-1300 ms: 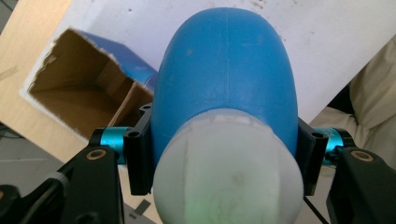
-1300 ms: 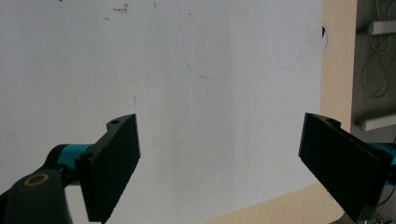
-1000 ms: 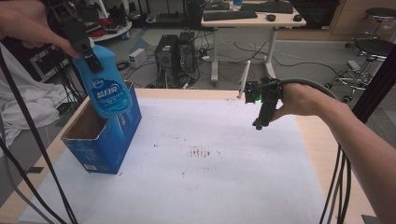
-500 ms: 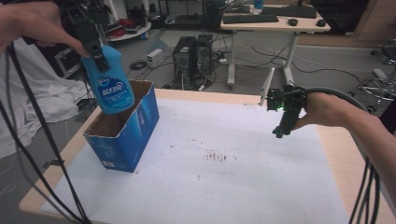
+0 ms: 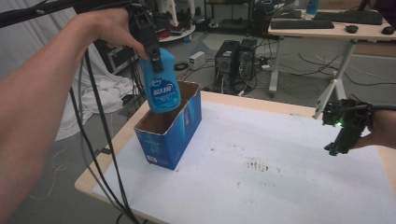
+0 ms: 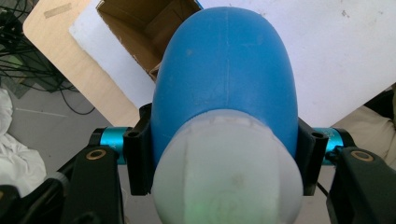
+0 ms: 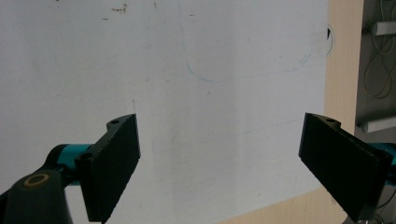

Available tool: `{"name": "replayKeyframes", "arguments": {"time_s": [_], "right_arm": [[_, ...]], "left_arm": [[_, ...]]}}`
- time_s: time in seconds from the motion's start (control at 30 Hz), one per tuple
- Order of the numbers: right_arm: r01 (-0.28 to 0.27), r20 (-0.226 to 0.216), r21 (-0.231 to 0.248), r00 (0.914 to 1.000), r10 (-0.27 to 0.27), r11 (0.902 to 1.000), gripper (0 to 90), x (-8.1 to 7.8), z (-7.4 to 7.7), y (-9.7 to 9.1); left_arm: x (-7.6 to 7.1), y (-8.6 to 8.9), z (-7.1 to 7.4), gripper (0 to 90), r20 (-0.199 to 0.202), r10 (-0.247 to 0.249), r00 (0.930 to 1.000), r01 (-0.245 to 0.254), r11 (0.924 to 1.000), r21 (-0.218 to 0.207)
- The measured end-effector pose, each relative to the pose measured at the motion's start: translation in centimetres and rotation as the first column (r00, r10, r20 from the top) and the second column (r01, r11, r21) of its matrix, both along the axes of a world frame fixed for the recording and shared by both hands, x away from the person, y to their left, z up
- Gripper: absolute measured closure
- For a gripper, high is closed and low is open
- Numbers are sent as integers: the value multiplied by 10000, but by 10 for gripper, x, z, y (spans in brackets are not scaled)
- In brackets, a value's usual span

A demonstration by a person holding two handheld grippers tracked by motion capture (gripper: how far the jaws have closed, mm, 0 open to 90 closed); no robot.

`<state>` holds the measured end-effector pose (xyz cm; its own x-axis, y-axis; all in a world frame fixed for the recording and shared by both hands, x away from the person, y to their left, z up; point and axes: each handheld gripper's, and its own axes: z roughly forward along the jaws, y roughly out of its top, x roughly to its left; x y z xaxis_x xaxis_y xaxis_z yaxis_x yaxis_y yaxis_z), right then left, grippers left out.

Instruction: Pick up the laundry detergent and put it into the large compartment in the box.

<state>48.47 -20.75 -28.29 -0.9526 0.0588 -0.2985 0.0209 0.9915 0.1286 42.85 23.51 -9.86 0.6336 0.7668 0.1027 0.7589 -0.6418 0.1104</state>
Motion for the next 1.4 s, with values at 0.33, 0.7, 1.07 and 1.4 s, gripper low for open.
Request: {"name": "replayKeyframes", "arguments": {"time_s": [0.33,0.7,1.07,1.4], "right_arm": [[-15,50,46,10000,15,10000,117,-3,2,1],[-90,120,44,9999,89,9999,117,-5,3,2],[-128,150,27,9998,127,9999,117,-7,4,1],[-112,111,-22,9999,113,9999,117,-6,0,2]], "left_arm": [[-4,2,-6,386,-57,-2,10000,3,9998,200],[-6,5,-24,386,-181,0,9998,4,9998,177],[-4,12,-56,386,-495,-145,9987,156,9997,201],[-2,14,-85,386,-509,-611,9968,623,9978,239]]}}
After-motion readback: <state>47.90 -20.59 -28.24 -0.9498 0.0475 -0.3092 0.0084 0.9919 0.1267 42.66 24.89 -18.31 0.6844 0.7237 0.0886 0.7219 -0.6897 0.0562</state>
